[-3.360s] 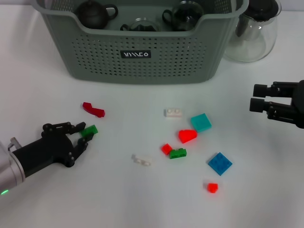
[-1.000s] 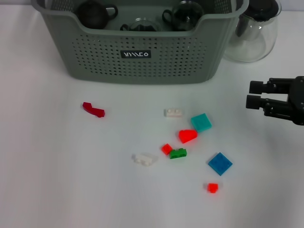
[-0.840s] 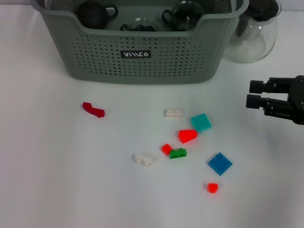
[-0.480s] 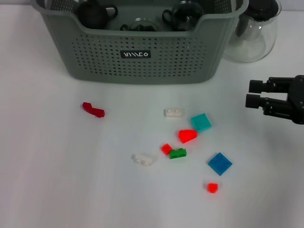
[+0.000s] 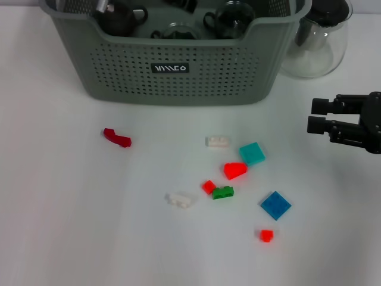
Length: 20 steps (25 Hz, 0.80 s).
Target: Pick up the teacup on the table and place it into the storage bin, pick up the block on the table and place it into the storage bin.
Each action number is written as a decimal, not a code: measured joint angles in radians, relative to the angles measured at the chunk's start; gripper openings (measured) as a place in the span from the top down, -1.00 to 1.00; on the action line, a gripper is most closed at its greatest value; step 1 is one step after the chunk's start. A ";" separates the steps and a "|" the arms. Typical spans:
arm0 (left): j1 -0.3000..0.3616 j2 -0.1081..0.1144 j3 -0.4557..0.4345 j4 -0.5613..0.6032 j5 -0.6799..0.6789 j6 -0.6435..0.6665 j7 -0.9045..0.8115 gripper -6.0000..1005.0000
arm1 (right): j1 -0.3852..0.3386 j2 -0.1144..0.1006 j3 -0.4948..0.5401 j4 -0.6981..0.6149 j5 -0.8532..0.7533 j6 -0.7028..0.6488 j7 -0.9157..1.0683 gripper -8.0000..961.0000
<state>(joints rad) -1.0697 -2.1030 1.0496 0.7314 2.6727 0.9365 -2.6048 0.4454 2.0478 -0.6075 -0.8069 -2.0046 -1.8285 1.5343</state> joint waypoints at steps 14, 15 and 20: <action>0.500 -0.062 -0.516 0.372 -0.997 0.685 0.712 -0.48 | 0.007 -0.002 0.001 0.000 -0.005 0.002 0.000 -0.02; 0.526 -0.063 -0.560 0.352 -1.033 0.756 0.764 -0.49 | 0.007 -0.002 0.001 0.000 -0.005 0.002 0.001 -0.02; 0.656 -0.074 -0.695 0.275 -0.974 0.927 1.042 -0.51 | 0.007 -0.002 0.006 0.000 -0.005 0.002 0.008 -0.02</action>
<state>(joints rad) -0.4141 -2.1769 0.3543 1.0063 1.6992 1.8639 -1.5626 0.4525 2.0463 -0.6013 -0.8069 -2.0096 -1.8268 1.5424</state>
